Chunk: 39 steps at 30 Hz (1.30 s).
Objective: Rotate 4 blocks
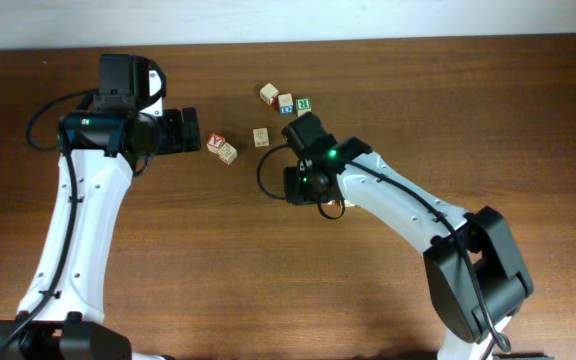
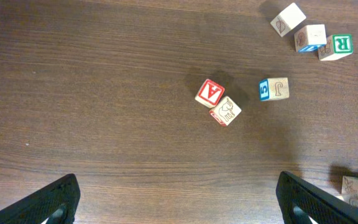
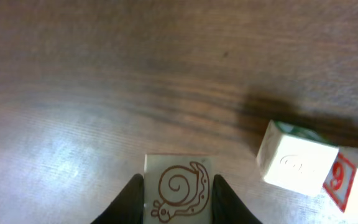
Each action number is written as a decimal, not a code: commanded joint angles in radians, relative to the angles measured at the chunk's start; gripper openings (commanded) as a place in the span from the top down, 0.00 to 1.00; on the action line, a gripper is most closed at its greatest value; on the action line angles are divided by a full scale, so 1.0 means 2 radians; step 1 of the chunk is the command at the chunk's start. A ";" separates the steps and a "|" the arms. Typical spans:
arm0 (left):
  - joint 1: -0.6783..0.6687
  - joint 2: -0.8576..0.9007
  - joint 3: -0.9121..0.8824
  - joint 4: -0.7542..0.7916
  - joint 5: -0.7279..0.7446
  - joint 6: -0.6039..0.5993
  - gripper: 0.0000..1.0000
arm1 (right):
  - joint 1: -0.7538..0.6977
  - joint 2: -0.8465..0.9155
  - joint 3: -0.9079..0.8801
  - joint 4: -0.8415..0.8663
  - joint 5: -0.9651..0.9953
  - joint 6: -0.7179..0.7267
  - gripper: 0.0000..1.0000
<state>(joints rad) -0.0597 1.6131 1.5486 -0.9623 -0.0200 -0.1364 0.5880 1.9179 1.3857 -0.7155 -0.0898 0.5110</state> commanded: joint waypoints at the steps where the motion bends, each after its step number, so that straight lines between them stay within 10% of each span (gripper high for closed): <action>1: 0.001 -0.002 0.004 -0.001 -0.005 -0.004 0.01 | 0.018 0.001 -0.033 0.035 0.060 0.018 0.76; 7: 0.001 -0.002 0.004 -0.001 -0.005 -0.004 0.01 | 0.023 0.033 -0.037 0.061 0.135 0.039 0.75; 11: 0.001 -0.002 0.004 -0.001 -0.005 -0.004 0.01 | 0.023 0.033 -0.034 0.056 0.115 0.039 0.55; 18: 0.001 -0.002 0.004 -0.001 -0.005 -0.004 0.01 | -0.101 -0.039 0.055 -0.160 0.095 -0.021 0.54; 24: 0.001 -0.002 0.004 -0.001 -0.005 -0.004 0.01 | -0.203 -0.038 -0.103 -0.050 0.005 -0.093 0.54; 39: 0.001 -0.002 0.004 0.000 -0.005 -0.004 0.01 | -0.144 -0.004 -0.013 -0.019 -0.017 -0.136 0.53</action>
<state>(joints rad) -0.0589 1.6131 1.5486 -0.9627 -0.0200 -0.1364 0.2966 1.9049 1.2961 -0.7128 -0.1188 0.2508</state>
